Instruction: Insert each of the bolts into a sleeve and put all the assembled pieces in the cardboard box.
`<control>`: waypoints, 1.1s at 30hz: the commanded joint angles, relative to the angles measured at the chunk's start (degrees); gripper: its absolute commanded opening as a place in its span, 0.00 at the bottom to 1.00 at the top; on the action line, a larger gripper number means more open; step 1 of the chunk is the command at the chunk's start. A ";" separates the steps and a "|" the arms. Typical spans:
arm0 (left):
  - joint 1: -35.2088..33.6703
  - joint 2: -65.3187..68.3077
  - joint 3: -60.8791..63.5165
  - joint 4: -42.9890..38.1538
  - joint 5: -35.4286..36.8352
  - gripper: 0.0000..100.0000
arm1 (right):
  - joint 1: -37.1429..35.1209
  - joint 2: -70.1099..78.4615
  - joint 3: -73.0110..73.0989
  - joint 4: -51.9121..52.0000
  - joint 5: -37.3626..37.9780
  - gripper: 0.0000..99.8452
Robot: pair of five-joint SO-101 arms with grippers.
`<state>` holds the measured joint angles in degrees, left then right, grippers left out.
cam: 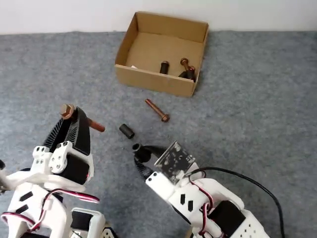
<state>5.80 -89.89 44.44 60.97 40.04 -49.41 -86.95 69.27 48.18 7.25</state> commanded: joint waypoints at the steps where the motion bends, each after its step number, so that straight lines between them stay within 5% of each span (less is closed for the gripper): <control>1: 3.69 -0.18 -0.75 -1.76 1.76 0.01 | -2.33 -0.57 -0.53 -3.03 3.34 0.01; 15: 13.54 -0.26 1.98 5.01 2.11 0.01 | -2.51 -0.66 -1.05 -5.05 6.95 0.01; 33: 14.42 -0.26 8.22 6.15 -1.41 0.01 | -2.51 -0.57 -2.20 -8.57 7.03 0.01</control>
<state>19.78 -89.98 52.62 67.74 40.40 -51.52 -86.77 69.45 42.20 13.67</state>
